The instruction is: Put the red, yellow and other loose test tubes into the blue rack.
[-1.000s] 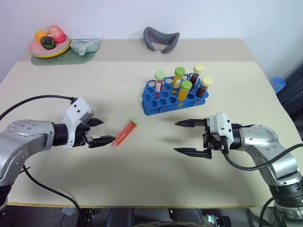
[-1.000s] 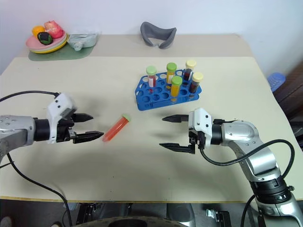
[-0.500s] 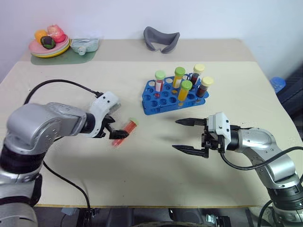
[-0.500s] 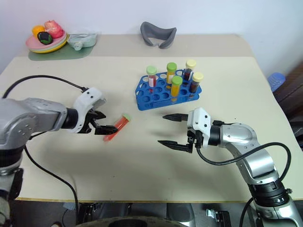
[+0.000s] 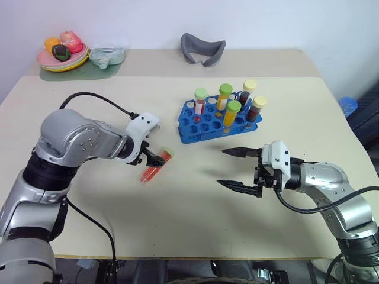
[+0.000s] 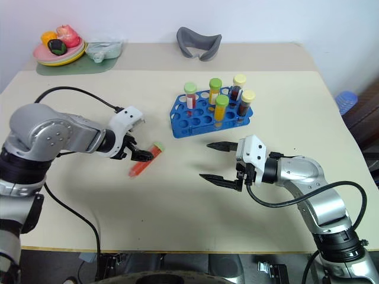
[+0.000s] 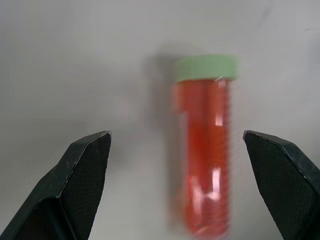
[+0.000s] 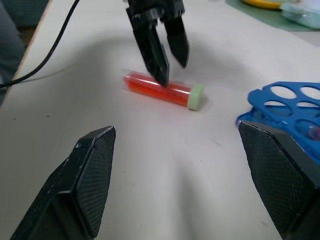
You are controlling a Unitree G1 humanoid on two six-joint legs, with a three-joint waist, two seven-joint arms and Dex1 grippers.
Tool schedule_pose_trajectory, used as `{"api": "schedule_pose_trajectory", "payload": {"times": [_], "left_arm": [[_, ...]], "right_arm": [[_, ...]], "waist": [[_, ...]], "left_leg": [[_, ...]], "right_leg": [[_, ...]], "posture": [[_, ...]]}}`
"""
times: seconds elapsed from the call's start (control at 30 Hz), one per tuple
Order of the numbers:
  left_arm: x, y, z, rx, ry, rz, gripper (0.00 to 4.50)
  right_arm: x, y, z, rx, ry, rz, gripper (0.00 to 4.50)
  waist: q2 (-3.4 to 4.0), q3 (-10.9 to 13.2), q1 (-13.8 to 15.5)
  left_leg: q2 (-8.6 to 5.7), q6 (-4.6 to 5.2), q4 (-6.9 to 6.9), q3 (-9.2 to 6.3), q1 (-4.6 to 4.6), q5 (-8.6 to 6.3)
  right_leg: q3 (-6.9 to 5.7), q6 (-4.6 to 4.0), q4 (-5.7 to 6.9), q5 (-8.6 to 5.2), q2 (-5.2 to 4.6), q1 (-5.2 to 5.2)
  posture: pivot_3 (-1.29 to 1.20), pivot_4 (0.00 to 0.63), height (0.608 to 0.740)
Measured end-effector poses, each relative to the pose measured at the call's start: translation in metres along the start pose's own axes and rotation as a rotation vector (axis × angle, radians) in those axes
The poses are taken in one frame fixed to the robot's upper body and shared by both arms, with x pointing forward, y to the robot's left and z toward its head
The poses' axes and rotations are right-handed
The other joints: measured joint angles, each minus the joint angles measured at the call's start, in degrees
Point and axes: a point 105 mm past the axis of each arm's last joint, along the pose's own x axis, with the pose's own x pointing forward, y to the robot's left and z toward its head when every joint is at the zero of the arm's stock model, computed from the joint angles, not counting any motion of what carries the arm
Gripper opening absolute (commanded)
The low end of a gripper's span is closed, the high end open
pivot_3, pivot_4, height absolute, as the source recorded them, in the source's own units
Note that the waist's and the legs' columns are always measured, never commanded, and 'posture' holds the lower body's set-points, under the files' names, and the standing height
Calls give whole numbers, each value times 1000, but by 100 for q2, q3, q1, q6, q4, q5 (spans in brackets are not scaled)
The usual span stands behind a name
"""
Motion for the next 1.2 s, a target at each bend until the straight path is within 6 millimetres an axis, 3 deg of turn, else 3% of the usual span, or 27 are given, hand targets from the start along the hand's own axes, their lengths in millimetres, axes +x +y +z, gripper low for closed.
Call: {"api": "schedule_pose_trajectory", "payload": {"times": [0.13,0.57,0.67,0.83,0.87,1.2], "left_arm": [[1,-3,8,-7,-5,-17,4377],[17,-5,4,-57,55,-20,4377],[22,-6,2,-50,74,-10,3510],[24,-2,0,-41,88,29,1026],[24,-1,0,-40,88,34,755],[19,1,-1,-6,78,56,755]], "right_arm": [[-1,0,1,-4,7,-14,3980],[-4,-1,4,5,26,-48,3980],[-3,-1,6,5,28,-54,4044],[-3,0,6,8,33,-68,4044],[-5,0,6,10,34,-74,4044],[-7,1,8,32,29,-103,4044]], "waist": [[1,0,-3],[1,0,6],[1,0,1],[0,0,6],[0,-1,9],[0,-1,4]], "left_leg": [[0,0,5,0,0,0],[-1,0,16,0,-2,0],[-1,0,17,0,-2,0],[-2,0,20,0,-2,0],[-2,0,20,0,-2,0],[-2,0,21,0,-2,0]], "right_leg": [[1,0,4,0,0,1],[1,0,9,0,0,2],[1,0,11,0,0,1],[1,0,12,0,-1,2],[1,0,12,0,-1,3],[1,0,15,0,0,2]], "posture": [[0,150,740],[0,150,740],[0,150,740],[0,150,740],[0,150,740],[0,150,740]]}}
